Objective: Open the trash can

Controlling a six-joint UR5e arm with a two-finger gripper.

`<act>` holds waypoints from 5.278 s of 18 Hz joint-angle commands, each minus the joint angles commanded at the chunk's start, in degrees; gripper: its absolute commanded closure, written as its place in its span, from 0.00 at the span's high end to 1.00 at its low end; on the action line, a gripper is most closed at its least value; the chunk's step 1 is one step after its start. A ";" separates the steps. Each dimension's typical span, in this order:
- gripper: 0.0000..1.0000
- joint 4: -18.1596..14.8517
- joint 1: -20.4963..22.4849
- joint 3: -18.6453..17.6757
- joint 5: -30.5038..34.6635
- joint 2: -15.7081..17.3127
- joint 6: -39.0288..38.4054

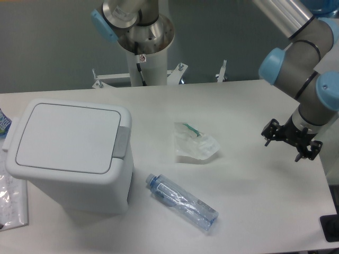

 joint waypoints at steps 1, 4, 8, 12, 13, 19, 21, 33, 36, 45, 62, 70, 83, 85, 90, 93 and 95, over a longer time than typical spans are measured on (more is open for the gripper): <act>1.00 0.00 0.00 0.00 0.00 0.00 0.00; 1.00 0.00 0.00 0.00 0.00 0.00 0.00; 1.00 0.00 0.00 -0.17 -0.09 0.00 0.00; 1.00 0.09 0.00 -0.35 -0.18 0.00 0.18; 1.00 0.00 0.00 -0.35 -0.26 0.00 0.18; 1.00 -0.09 -0.35 0.44 -0.88 0.00 -0.35; 1.00 -0.09 -0.70 0.61 -2.36 0.00 -2.53; 1.00 -0.18 -4.56 5.80 -10.20 -0.35 -23.45; 1.00 -0.35 -6.23 6.68 -10.28 0.09 -26.54; 1.00 -0.18 -10.37 6.24 -15.20 6.06 -31.90; 1.00 0.18 -17.84 3.34 -24.87 16.17 -44.12; 1.00 0.53 -19.95 -4.91 -24.79 21.62 -44.03; 1.00 2.81 -22.41 -8.00 -23.91 21.88 -45.62; 1.00 2.81 -23.20 -8.09 -22.86 21.62 -45.62; 1.00 3.16 -24.08 -8.09 -21.45 20.74 -45.70; 1.00 3.08 -24.08 -7.91 -21.27 20.74 -45.70; 1.00 2.81 -23.99 -7.04 -21.27 20.92 -45.79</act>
